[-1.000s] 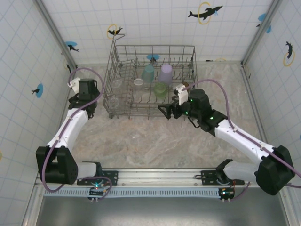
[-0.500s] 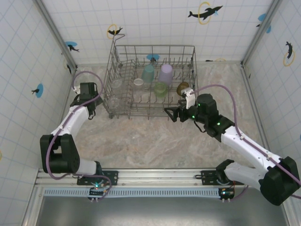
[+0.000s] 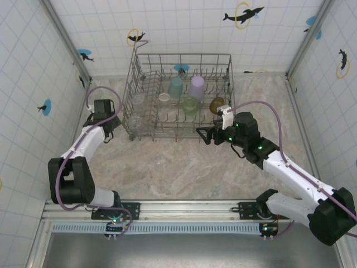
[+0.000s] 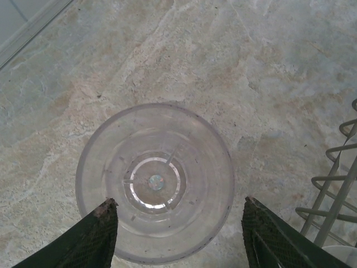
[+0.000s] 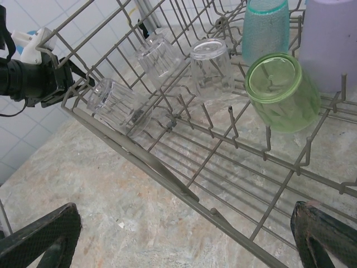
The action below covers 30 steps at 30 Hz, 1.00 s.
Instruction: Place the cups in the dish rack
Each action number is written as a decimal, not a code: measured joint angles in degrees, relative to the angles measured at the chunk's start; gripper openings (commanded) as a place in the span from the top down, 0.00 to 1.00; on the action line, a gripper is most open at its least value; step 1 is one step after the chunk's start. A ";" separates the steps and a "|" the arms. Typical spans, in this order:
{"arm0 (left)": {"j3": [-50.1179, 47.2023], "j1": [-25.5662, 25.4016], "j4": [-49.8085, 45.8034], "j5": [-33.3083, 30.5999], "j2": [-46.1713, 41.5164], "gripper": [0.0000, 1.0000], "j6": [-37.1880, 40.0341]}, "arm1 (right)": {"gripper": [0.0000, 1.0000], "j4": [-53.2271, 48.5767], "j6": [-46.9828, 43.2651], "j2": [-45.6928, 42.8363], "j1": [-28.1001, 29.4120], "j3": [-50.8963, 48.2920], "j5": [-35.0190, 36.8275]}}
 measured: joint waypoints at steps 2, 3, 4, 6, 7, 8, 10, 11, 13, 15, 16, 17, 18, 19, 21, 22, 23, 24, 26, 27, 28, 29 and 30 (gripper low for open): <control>-0.11 0.13 0.00 0.90 0.04 0.45 1.44 | 0.00 0.00 0.61 0.00 0.00 0.00 0.11; -0.11 0.13 0.04 1.31 0.09 0.48 2.23 | 0.00 0.00 0.81 0.00 0.00 0.00 0.22; -0.11 0.13 0.13 1.57 0.26 0.53 3.21 | 0.00 0.00 1.03 0.00 0.00 0.00 0.26; 0.42 0.20 -0.07 2.43 1.11 0.57 4.96 | 0.00 0.02 1.40 0.00 0.00 0.00 0.42; 0.98 0.42 -0.20 2.75 1.66 0.57 5.70 | 0.00 0.00 1.64 0.00 0.00 -0.02 0.44; 1.62 0.66 -0.20 3.10 2.47 0.57 6.56 | 0.00 0.04 1.81 0.00 0.00 0.00 0.48; 2.32 0.96 -0.02 3.82 3.85 0.57 7.37 | 0.00 0.04 2.21 0.00 0.00 0.00 0.48; 2.40 1.03 0.07 4.07 4.46 0.57 7.85 | 0.00 0.02 2.43 0.00 0.00 0.00 0.52; 2.60 1.11 0.46 4.46 5.22 0.57 8.28 | 0.00 0.02 2.80 0.00 0.00 0.00 0.63; 3.30 1.22 0.13 4.92 6.25 0.58 8.68 | 0.00 0.09 3.19 0.00 0.00 0.00 0.70; 3.58 1.22 0.24 5.27 6.78 0.59 8.85 | 0.00 0.07 3.39 0.00 0.00 0.00 0.74; 3.67 1.22 0.37 5.73 7.28 0.59 9.11 | 0.00 0.09 3.61 0.00 0.00 0.00 0.87; 3.67 1.20 0.39 6.19 7.58 0.60 9.11 | 0.00 0.07 3.78 0.00 0.00 0.00 0.96; 3.67 1.22 0.46 6.62 7.78 0.60 9.14 | 0.00 0.07 3.85 0.00 0.00 0.00 1.09; 3.67 1.27 0.66 6.99 7.78 0.59 9.11 | 0.00 0.07 4.04 0.00 0.00 0.00 1.33; 3.67 1.27 0.83 7.15 7.78 0.59 9.11 | 0.00 0.09 4.17 0.00 0.00 0.00 1.51; 3.67 1.27 0.94 7.19 7.76 0.58 9.09 | 0.00 0.07 4.22 0.00 0.00 0.00 1.57; 3.67 1.27 0.98 7.23 7.76 0.58 9.09 | 0.00 0.07 4.26 0.00 0.00 -0.02 1.68; 3.67 1.25 0.98 7.08 7.72 0.55 9.07 | 0.00 0.09 4.28 0.00 0.00 0.00 1.73; 3.67 1.20 0.94 6.93 7.63 0.53 9.05 | 0.00 0.07 4.37 0.00 0.00 0.00 1.73; 3.67 1.20 0.87 6.73 7.48 0.50 9.03 | 0.00 0.09 4.42 0.00 0.00 0.00 1.70; 3.67 1.20 0.79 6.51 7.19 0.46 9.01 | 0.00 0.07 4.46 0.00 0.00 0.00 1.70; 3.67 1.20 0.70 6.16 6.80 0.44 8.94 | 0.00 0.09 4.50 0.02 0.00 0.00 1.70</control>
